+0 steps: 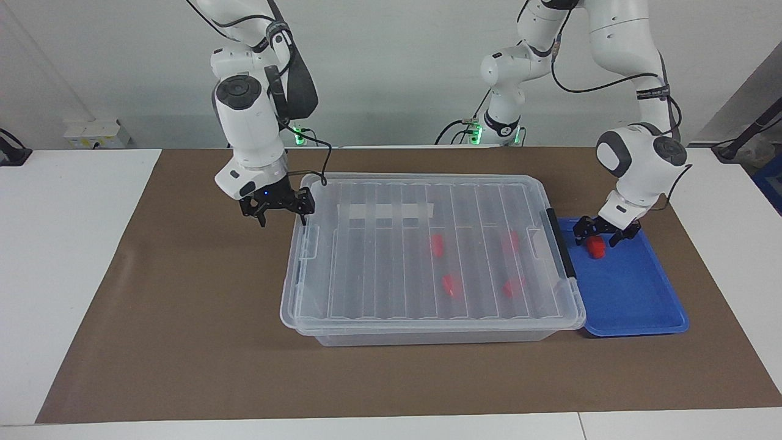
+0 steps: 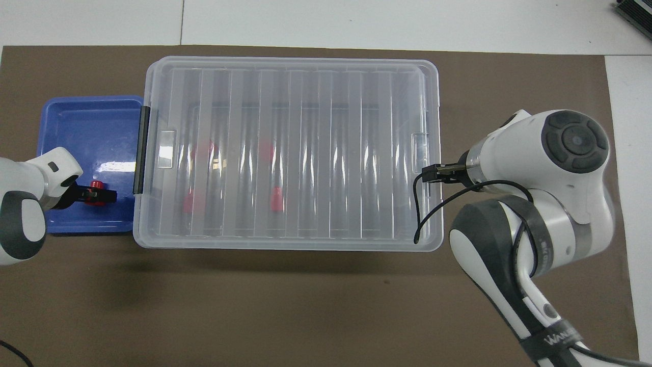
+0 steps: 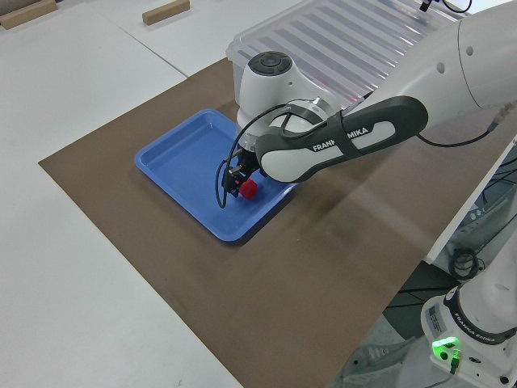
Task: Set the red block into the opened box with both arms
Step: 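Grasp the lid edge with the right gripper while the left gripper grasps the block, then slide the lid open with the right gripper while the left gripper lifts the block, then carry the red block with the left gripper into the open box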
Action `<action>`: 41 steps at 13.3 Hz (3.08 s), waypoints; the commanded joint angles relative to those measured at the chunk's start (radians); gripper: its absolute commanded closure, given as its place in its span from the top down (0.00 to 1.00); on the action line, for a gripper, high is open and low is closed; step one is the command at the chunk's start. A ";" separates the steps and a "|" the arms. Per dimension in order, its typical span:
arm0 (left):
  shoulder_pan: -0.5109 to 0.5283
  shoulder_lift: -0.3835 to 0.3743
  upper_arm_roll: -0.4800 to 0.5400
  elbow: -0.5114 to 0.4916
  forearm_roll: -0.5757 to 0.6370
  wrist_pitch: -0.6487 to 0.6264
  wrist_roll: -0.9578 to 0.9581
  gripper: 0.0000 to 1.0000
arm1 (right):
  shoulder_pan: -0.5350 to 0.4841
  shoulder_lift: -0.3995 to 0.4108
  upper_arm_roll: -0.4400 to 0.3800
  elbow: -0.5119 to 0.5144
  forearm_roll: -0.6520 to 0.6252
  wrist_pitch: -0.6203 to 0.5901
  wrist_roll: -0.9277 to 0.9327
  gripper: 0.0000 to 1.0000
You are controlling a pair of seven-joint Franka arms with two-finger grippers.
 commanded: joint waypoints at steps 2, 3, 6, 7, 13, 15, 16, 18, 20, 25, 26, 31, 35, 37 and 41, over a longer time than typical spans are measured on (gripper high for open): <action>0.007 -0.017 -0.006 -0.027 -0.002 0.027 0.020 0.53 | -0.078 -0.021 0.006 -0.029 -0.002 0.014 -0.210 0.96; 0.009 -0.017 -0.004 -0.026 -0.002 0.025 0.022 0.07 | -0.096 -0.019 0.006 -0.029 -0.002 0.014 -0.258 0.96; 0.007 -0.017 -0.003 0.010 0.003 -0.040 0.017 0.00 | -0.142 -0.016 0.006 -0.028 -0.002 0.012 -0.361 0.96; 0.007 -0.020 -0.004 0.072 0.001 -0.129 0.006 0.00 | -0.158 -0.016 0.006 -0.028 -0.002 0.005 -0.370 0.96; -0.061 -0.004 -0.014 0.643 -0.096 -0.850 -0.348 0.00 | -0.254 -0.018 0.004 -0.022 -0.002 -0.034 -0.523 0.97; -0.139 -0.016 -0.017 0.656 -0.189 -0.843 -0.652 0.00 | -0.291 -0.018 0.004 -0.022 -0.002 -0.034 -0.591 0.97; -0.199 -0.016 -0.020 0.656 -0.189 -0.828 -0.760 0.00 | -0.305 -0.018 0.004 -0.023 -0.002 -0.034 -0.629 0.97; -0.319 -0.020 -0.020 0.637 -0.186 -0.707 -0.954 0.00 | -0.336 -0.018 0.004 -0.023 -0.002 -0.034 -0.680 0.97; -0.370 -0.054 -0.021 0.517 -0.186 -0.552 -0.994 0.00 | -0.356 -0.018 0.004 -0.023 -0.002 -0.031 -0.717 0.97; -0.491 -0.070 -0.021 0.298 -0.060 -0.306 -0.998 0.00 | -0.374 -0.018 0.004 -0.023 -0.002 -0.031 -0.738 0.98; -0.493 -0.068 -0.021 0.263 -0.059 -0.254 -0.997 0.00 | -0.374 -0.018 0.004 -0.020 -0.002 -0.034 -0.738 1.00; -0.555 0.030 -0.021 0.240 0.085 -0.177 -0.960 0.00 | -0.361 -0.042 0.004 0.032 0.000 -0.093 -0.635 1.00; -0.562 0.122 -0.020 0.244 0.093 -0.061 -0.968 0.00 | -0.278 -0.077 0.014 0.089 0.001 -0.169 -0.370 1.00; -0.551 0.128 -0.020 0.241 0.095 -0.056 -0.959 0.00 | -0.215 -0.073 0.014 0.159 0.000 -0.230 -0.187 1.00; -0.548 0.151 -0.020 0.229 0.144 -0.034 -0.957 0.00 | -0.146 -0.042 0.014 0.308 -0.003 -0.339 -0.036 1.00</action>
